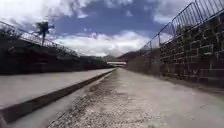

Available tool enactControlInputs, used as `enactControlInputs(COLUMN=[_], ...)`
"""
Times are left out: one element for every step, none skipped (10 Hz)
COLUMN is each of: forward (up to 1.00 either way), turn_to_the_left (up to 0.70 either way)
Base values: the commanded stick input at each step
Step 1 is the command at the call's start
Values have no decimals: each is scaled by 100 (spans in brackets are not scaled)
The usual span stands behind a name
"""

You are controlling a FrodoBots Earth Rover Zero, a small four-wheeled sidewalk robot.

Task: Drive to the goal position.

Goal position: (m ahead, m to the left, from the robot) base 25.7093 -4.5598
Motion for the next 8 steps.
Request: enactControlInputs(forward=[100,100,100,100,100,100,100,100], turn_to_the_left=[-27,-27,-27,-27,-27,-27,0,0])
